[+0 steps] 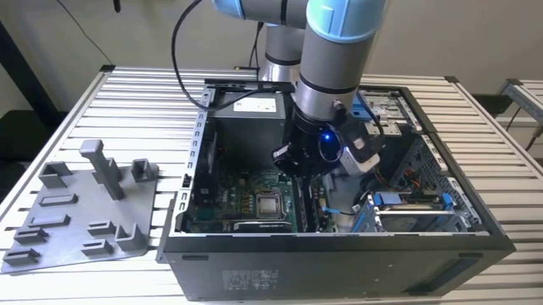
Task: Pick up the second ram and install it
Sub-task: 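Press down the second ram until it locks into place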
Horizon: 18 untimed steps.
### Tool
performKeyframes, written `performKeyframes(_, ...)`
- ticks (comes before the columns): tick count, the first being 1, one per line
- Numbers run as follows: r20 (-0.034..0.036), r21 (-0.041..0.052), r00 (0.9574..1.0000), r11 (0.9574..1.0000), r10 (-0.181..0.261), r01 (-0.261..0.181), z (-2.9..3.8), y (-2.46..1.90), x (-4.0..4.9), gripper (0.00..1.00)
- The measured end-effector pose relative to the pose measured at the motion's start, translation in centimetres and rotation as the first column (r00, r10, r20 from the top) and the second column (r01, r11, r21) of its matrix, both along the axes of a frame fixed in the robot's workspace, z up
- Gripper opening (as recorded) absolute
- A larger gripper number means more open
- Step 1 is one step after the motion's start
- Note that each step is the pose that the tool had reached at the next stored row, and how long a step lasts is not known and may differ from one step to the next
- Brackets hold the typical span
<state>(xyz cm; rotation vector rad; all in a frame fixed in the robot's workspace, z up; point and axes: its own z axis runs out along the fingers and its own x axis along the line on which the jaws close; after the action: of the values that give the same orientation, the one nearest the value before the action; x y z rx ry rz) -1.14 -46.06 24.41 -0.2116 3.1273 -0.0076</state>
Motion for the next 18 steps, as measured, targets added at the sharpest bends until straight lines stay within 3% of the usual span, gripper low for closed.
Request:
performKeyframes(5,0.0,0.0001,0.9965,0.9965,0.084,-0.084,-0.02,0.01,-0.02,0.11)
performKeyframes(9,0.0,0.0,0.9878,0.9878,0.156,-0.156,-0.01,0.02,-0.02,0.11)
performKeyframes(13,0.0001,0.0001,0.974,0.974,0.226,-0.226,-0.02,0.03,-0.02,0.11)
performKeyframes(18,-0.0001,-0.0001,0.9493,0.9493,0.314,-0.314,-0.02,0.03,-0.02,0.11)
